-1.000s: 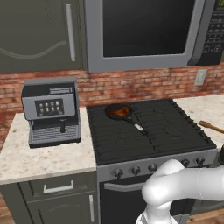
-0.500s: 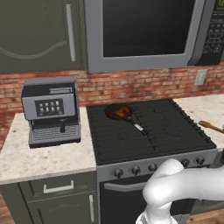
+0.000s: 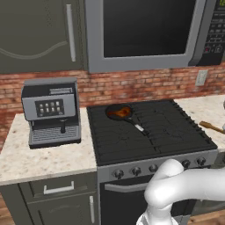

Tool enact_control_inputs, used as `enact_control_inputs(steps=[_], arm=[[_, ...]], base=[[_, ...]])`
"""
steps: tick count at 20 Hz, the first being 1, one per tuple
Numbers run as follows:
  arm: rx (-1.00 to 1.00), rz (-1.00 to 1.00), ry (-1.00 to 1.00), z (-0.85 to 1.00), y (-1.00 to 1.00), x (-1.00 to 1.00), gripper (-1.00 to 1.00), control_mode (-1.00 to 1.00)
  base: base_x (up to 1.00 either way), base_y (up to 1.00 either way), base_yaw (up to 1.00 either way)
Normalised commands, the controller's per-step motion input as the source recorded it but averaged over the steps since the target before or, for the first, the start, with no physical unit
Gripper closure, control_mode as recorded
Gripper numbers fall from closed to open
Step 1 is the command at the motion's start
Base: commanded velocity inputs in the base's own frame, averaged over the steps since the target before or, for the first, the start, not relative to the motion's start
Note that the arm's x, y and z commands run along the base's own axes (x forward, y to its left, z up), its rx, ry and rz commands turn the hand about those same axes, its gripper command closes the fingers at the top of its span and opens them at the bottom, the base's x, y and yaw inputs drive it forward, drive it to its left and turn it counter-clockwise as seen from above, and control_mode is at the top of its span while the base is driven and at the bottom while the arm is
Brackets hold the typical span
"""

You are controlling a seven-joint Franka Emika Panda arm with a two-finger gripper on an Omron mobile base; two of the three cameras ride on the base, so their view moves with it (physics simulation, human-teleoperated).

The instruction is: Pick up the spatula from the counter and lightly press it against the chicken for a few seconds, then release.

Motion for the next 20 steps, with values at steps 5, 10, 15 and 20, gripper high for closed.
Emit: enact_control_inputs(steps=[5, 10, 15, 20], arm=[[0.00, 0.00, 0.02, -0.08, -0.07, 0.10, -1.00, -1.00], [0.00, 0.00, 0.02, -0.05, -0.04, 0.09, -1.00, -1.00], [0.00, 0.00, 0.02, -0.05, -0.05, 0.10, -1.00, -1.00], [0.00, 0.00, 0.02, -0.08, -0.05, 0.09, -1.00, -1.00]], base=[[0.00, 0.00, 0.00], [0.00, 0.00, 0.00], [0.00, 0.00, 0.00], [0.00, 0.00, 0.00]])
